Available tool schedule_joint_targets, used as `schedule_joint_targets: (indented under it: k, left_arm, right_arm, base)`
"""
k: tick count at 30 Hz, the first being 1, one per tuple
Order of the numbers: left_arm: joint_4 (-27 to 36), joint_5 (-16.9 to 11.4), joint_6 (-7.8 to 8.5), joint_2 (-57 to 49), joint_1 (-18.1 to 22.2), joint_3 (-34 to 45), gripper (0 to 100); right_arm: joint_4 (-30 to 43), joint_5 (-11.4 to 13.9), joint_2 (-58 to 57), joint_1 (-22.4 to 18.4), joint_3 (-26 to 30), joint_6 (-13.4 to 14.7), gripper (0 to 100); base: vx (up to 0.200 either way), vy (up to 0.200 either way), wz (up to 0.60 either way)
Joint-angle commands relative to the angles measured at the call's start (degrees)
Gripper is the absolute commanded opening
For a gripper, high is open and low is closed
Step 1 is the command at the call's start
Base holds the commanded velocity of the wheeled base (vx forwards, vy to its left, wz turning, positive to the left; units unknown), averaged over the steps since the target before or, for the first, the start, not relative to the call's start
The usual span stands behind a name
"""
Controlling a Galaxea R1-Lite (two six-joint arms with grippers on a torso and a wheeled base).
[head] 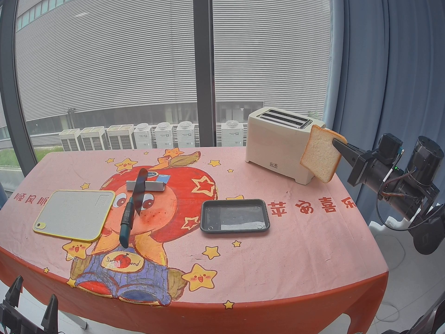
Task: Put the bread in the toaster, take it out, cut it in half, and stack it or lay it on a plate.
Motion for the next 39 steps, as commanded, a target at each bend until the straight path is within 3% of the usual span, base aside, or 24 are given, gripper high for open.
schedule_joint_targets:
  k: [1, 8, 15, 39]
  left_arm:
    - [-0.02, 0.01, 0.08, -0.93, 0.00, 1.01, 100]
    - [-0.02, 0.01, -0.10, -0.93, 0.00, 1.01, 100]
    - [-0.02, 0.01, -0.10, -0.93, 0.00, 1.01, 100]
    - [-0.02, 0.01, -0.10, -0.93, 0.00, 1.01, 100]
  right_arm:
    - [-0.10, -0.01, -0.47, -0.07, 1.77, 0.01, 0]
    - [-2.21, -0.54, -1.53, 0.89, 5.11, -0.16, 0]
    - [-3.36, -1.68, -1.35, 0.98, 5.20, -0.25, 0]
    - [-3.36, -1.68, -1.53, 1.60, 5.20, -0.16, 0]
  base:
    - [0.000, 0.000, 0.00]
    - [0.000, 0.000, 0.00]
    - [0.000, 0.000, 0.00]
    - [0.000, 0.000, 0.00]
